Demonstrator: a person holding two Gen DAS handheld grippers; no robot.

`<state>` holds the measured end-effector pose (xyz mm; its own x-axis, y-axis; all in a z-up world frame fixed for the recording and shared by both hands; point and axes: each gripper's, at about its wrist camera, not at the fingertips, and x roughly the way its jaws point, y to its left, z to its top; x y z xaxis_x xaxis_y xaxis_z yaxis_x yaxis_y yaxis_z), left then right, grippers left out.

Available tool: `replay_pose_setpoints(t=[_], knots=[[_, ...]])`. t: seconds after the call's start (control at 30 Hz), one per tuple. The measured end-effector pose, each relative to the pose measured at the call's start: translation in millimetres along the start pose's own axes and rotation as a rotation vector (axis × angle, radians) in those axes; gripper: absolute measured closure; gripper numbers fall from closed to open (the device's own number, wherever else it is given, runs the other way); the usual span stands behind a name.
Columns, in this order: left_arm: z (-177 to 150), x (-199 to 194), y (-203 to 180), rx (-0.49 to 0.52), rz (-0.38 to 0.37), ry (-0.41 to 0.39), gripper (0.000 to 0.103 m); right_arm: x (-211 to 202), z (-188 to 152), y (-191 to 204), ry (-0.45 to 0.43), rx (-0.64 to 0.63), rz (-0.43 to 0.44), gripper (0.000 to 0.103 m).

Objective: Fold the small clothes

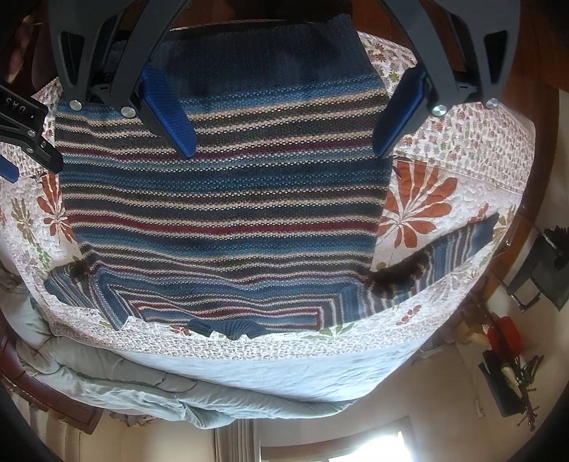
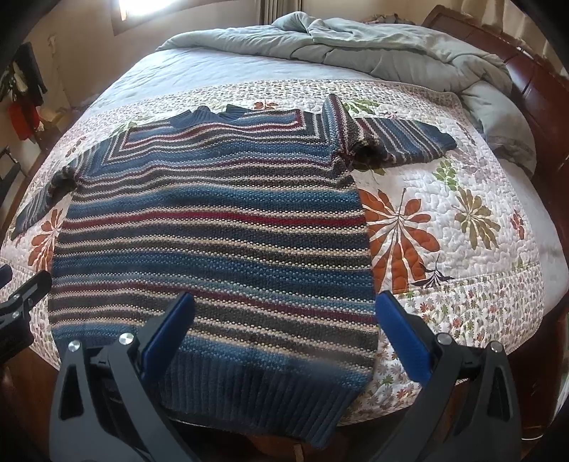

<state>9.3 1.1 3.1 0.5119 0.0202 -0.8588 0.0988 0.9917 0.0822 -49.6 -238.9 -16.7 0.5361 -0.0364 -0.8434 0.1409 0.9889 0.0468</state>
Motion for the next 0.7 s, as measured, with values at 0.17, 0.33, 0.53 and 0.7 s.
replay_pose_setpoints(t=[0.17, 0.33, 0.53, 0.7], knots=[[-0.1, 0.0, 0.1, 0.0, 0.0, 0.0, 0.004, 0.1, 0.3, 0.0, 0.0, -0.002, 0.0, 0.002], [-1.9, 2.7, 0.2, 0.004, 0.002, 0.001, 0.004, 1.2, 0.0, -0.8, 0.003, 0.0, 0.003, 0.002], [-2.3, 3.3, -0.5, 0.004, 0.002, 0.003, 0.004, 4.0, -0.8, -0.1, 0.008, 0.002, 0.002, 0.002], [-3.4, 6.4, -1.7, 0.004, 0.002, 0.008, 0.004, 5.2, -1.0, -1.5, 0.011, 0.004, 0.001, 0.002]])
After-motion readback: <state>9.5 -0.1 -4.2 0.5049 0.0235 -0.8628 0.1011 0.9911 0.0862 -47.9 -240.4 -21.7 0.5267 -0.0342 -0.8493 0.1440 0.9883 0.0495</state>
